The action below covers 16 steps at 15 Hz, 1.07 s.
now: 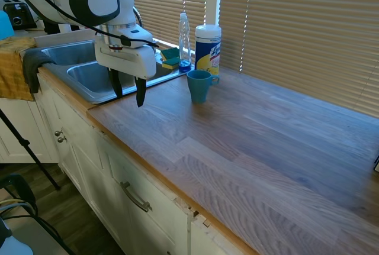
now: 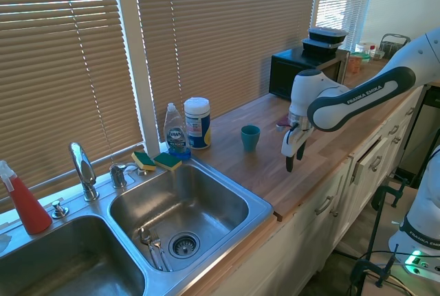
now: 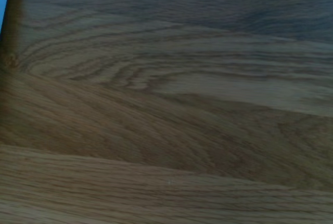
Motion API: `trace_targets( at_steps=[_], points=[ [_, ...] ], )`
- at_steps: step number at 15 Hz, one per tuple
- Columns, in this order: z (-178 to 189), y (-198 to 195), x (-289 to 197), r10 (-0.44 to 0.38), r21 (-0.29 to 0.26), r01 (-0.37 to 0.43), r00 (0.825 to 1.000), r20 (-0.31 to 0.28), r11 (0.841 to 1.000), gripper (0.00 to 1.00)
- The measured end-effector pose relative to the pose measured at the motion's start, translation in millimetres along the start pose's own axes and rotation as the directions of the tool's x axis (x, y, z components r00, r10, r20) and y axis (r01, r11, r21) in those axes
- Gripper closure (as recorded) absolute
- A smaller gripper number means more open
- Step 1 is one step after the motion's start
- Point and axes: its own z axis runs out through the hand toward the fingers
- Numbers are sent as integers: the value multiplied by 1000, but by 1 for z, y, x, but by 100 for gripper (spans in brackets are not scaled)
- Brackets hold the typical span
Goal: Put the mug in the sink
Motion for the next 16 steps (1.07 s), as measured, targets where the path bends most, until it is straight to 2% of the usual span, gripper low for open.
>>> trace_targets(
  at_steps=[3, 6, 9, 12, 16],
  points=[
    [-3, -3, 0, -5, 9, 5, 1000, -11, 1000, 0],
    [-24, -17, 6, -16, 50, 20, 997, -74, 999, 0],
    [-54, -32, 28, 18, 82, -6, 990, -140, 997, 0],
    [-71, -63, 59, 57, 98, -38, 979, -197, 994, 0],
    [-62, -116, 100, 129, 119, -103, 963, -238, 988, 0]
  ],
)
